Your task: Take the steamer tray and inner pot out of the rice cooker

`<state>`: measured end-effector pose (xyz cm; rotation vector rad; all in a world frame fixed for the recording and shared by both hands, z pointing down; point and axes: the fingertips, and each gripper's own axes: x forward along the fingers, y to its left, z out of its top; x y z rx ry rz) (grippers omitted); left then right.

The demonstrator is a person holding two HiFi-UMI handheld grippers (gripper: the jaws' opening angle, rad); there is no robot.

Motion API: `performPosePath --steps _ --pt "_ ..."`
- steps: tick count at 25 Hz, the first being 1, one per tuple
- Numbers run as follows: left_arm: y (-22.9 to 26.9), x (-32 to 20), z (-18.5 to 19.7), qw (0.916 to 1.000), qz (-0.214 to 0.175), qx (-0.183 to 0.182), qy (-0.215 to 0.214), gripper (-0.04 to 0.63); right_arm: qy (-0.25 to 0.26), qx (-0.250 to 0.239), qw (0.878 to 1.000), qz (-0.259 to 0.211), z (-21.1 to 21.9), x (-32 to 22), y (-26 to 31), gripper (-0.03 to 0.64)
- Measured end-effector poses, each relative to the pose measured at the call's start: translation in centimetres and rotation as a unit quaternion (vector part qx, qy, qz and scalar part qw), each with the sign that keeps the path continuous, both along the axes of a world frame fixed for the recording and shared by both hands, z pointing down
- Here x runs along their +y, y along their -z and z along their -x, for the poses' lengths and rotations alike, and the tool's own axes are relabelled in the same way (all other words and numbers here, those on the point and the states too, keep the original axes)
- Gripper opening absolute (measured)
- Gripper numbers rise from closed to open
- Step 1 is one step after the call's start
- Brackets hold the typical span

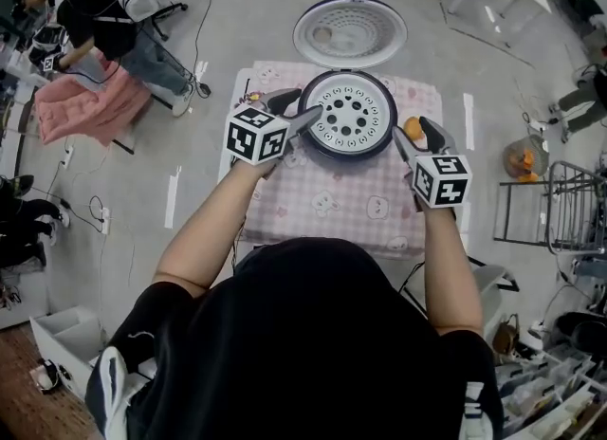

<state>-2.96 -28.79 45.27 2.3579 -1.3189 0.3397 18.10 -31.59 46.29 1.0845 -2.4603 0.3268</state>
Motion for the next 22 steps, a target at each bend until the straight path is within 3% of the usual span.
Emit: performPosePath --steps 10,22 --pt "-1.1 -0.5 0.6 0.9997 0.008 0.006 0.024 0.258 0.108 0.052 0.991 0.054 3.9 0.1 -2.5 0.276" --pt "-1.6 -0.1 3.2 0.9984 0.016 0.017 0.051 0.258 0.238 0.110 0.956 0.129 9.4 3.1 -6.2 0.268"
